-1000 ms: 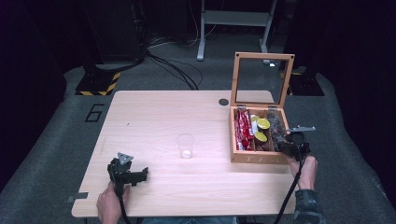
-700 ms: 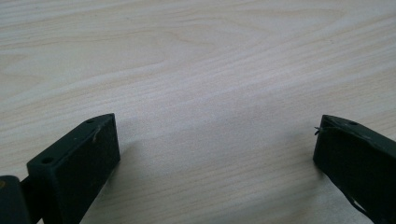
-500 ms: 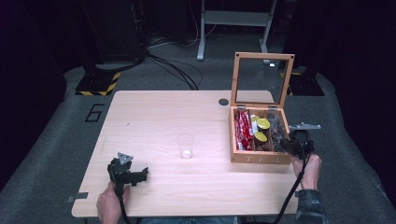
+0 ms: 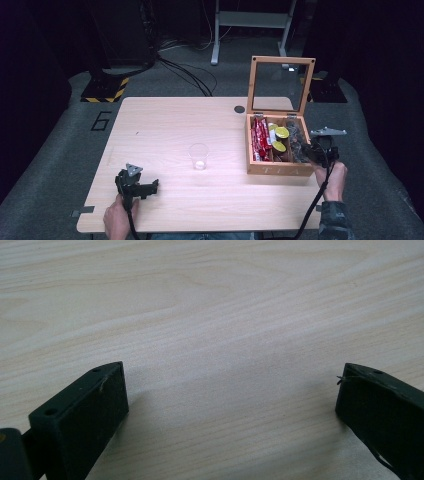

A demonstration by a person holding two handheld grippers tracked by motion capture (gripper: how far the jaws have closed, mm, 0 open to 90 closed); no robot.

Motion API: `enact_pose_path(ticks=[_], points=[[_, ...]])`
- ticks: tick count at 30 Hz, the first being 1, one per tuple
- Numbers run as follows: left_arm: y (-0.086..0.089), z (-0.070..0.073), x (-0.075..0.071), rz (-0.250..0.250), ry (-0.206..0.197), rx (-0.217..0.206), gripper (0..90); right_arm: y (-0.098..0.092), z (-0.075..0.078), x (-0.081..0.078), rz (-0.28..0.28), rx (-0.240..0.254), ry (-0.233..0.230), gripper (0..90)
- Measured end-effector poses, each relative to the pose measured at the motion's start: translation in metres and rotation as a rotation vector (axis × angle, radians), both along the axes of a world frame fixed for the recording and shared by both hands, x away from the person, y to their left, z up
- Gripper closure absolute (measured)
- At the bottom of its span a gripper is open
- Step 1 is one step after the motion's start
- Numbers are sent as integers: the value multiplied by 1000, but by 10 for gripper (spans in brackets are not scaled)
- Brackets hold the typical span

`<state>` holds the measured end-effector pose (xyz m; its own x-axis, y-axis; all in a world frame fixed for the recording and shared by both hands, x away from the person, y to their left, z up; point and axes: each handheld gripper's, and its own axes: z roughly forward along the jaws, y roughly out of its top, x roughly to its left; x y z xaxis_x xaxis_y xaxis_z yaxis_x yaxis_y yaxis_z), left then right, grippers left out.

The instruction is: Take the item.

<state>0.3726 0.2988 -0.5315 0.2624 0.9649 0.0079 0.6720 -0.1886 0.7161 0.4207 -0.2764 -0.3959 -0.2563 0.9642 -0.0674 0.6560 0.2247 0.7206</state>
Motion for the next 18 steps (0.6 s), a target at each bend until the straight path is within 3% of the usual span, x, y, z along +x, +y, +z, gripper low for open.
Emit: enact_pose_path(ticks=[18], points=[[0,0,0,0,-1,0,3,29,28,-2,80,-30,-56,867]])
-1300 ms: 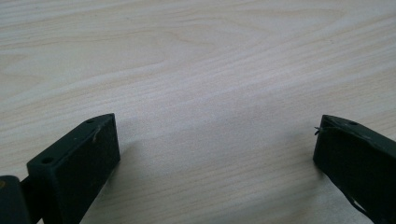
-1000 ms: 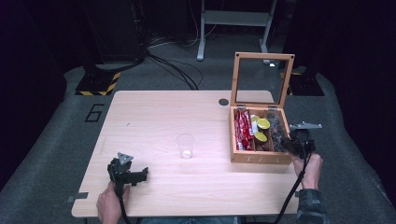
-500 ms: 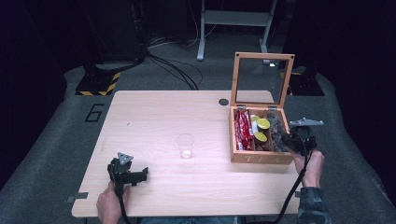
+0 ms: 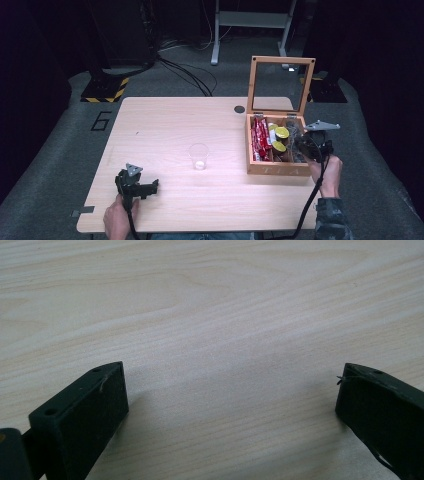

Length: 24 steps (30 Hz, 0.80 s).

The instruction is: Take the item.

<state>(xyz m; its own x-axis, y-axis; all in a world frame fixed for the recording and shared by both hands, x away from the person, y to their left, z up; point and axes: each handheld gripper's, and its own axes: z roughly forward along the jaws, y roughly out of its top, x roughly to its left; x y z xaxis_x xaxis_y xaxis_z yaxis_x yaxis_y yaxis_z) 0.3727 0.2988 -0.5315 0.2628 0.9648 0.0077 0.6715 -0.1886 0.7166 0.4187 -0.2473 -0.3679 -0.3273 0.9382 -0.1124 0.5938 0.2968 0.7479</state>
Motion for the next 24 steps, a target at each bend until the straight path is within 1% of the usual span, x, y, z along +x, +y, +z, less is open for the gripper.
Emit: enact_pose_path(ticks=[1,6,7,9,12,16,18,21,24], points=[[0,0,0,1,1,-1,3,1,2,0,11,-10,-5,868],[0,0,0,1,1,0,3,14,9,2,37,0,-27,868],[0,0,0,0,0,0,3,16,11,3,48,-5,-29,868],[0,0,0,0,0,1,3,23,13,3,46,-3,-35,868],[0,0,0,0,1,0,3,33,15,4,73,-15,-42,869],[0,0,0,1,1,-1,3,46,17,6,105,-18,-44,869],[0,0,0,0,0,0,3,53,18,7,112,-16,-47,869],[0,0,0,1,1,1,3,62,20,7,136,-27,-49,870],[0,0,0,0,0,0,3,69,22,8,155,-25,-57,870]])
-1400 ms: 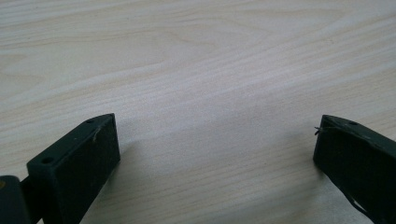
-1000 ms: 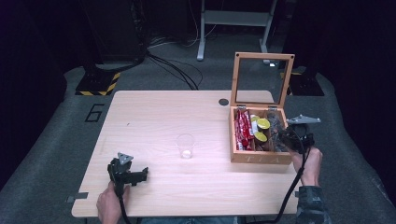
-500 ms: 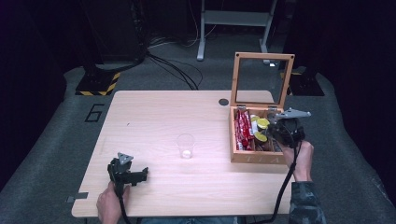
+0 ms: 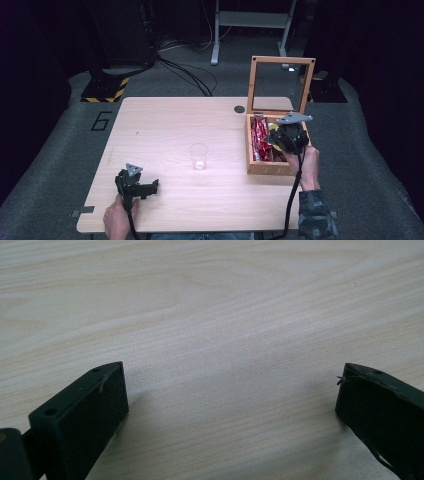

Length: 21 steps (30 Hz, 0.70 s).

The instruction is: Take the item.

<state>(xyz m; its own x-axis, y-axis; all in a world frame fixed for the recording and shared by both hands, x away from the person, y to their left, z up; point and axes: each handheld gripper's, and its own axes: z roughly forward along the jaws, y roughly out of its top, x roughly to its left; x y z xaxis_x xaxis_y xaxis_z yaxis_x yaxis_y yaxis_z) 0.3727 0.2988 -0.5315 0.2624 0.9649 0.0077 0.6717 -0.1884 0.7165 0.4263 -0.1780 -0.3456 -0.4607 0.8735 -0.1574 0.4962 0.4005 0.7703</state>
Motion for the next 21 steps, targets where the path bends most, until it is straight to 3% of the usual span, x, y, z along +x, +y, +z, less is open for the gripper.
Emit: enact_pose_path(ticks=[21], points=[[0,0,0,0,1,-1,3,48,11,5,116,13,-28,871]])
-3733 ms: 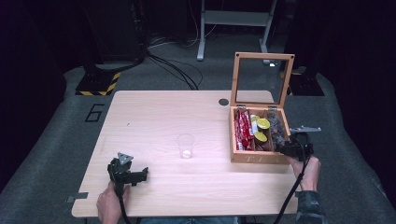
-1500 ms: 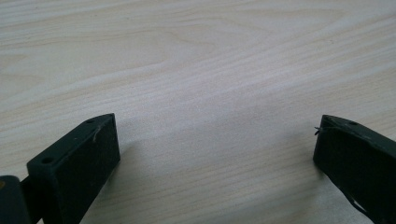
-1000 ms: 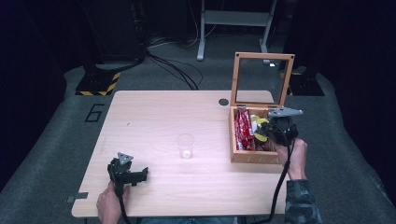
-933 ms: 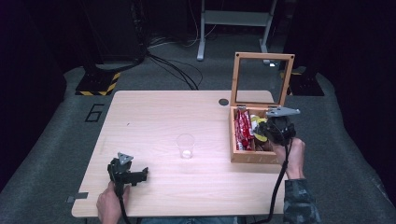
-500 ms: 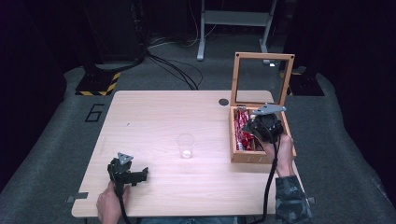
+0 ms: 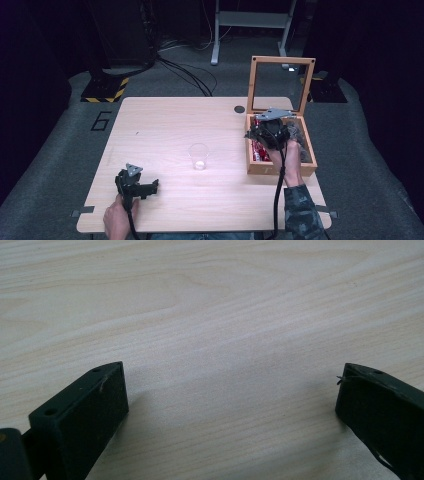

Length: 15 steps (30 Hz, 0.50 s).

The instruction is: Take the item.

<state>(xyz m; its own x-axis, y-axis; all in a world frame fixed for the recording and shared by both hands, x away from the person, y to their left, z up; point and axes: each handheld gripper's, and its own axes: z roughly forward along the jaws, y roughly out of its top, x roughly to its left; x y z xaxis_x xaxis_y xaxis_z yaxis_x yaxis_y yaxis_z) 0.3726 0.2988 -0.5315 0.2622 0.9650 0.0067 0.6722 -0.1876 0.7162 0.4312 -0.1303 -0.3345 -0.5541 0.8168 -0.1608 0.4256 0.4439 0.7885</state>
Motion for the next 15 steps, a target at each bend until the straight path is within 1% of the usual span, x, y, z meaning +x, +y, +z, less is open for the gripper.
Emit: enact_pose_path(ticks=[1,3,5,6,7,9,11,12,15], points=[[0,0,0,0,-1,1,3,3,0,0,5,5,-3,871],[0,0,0,0,0,0,3,6,0,1,27,-11,-7,871],[0,0,0,0,0,0,3,10,0,1,26,-2,-3,872],[0,0,0,0,0,0,3,12,0,2,38,-9,-6,871],[0,0,0,0,0,0,3,14,0,2,37,1,-6,871],[0,0,0,-1,-1,1,3,17,1,2,51,-8,-3,871],[0,0,0,0,0,1,3,22,2,1,48,0,3,872],[0,0,0,0,0,2,3,23,2,2,63,-7,-7,871],[0,0,0,0,0,0,3,29,3,1,75,-7,-7,872]])
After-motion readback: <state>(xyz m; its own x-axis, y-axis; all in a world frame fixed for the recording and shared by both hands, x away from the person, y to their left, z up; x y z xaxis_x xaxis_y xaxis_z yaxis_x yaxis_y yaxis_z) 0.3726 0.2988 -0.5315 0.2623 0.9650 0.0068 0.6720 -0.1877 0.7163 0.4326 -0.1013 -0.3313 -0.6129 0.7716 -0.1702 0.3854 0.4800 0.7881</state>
